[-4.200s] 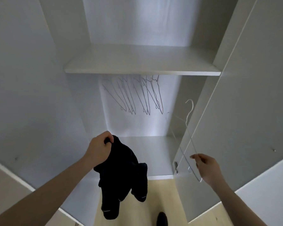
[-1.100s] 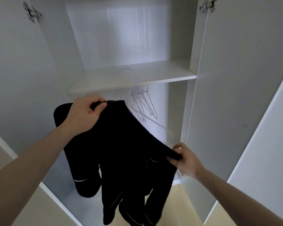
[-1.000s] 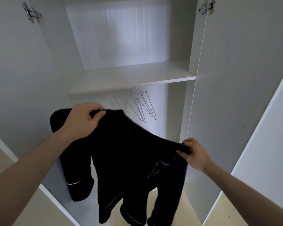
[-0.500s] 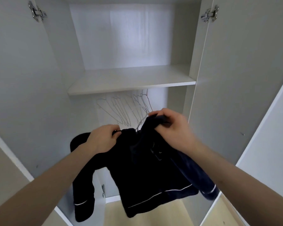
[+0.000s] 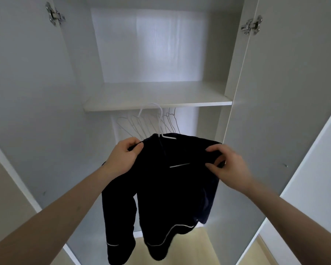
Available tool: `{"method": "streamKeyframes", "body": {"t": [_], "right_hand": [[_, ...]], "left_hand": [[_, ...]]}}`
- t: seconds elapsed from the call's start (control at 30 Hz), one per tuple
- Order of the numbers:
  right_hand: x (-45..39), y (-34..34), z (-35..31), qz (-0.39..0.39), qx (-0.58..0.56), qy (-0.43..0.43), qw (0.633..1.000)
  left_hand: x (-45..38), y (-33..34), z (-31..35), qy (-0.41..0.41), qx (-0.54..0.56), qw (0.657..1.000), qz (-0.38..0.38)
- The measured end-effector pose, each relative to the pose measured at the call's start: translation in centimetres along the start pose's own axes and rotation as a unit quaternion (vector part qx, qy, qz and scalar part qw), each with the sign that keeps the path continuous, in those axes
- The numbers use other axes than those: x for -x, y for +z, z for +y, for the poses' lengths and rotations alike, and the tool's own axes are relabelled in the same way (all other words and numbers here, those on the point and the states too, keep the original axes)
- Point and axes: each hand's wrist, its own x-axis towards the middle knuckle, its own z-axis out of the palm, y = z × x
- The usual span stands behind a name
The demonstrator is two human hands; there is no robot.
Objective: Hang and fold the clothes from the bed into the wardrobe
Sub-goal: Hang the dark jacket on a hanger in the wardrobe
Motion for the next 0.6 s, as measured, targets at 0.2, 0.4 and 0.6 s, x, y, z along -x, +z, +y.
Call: {"method": "streamKeyframes", "body": {"t": [0.2,0.4,0.6], "right_hand": [[-0.8,1.4,2.6,0.071,0.036,-0.014,0.997],[-2.0,1.5,-0.2,-0.011,0.05,-0.044,0.998],[-2.7,2.1,-3.9,-0.066,0.018,-0.058,0.996]], "left_hand": [[0.2,0.0,1.5,0.022,-0.037,0.999,-0.018],[0.5,0.0,1.1,0.01,-0.008,1.0,-0.028],[1.1,0.6,1.3,0.031,-0.026,0.999,-0.024]]}}
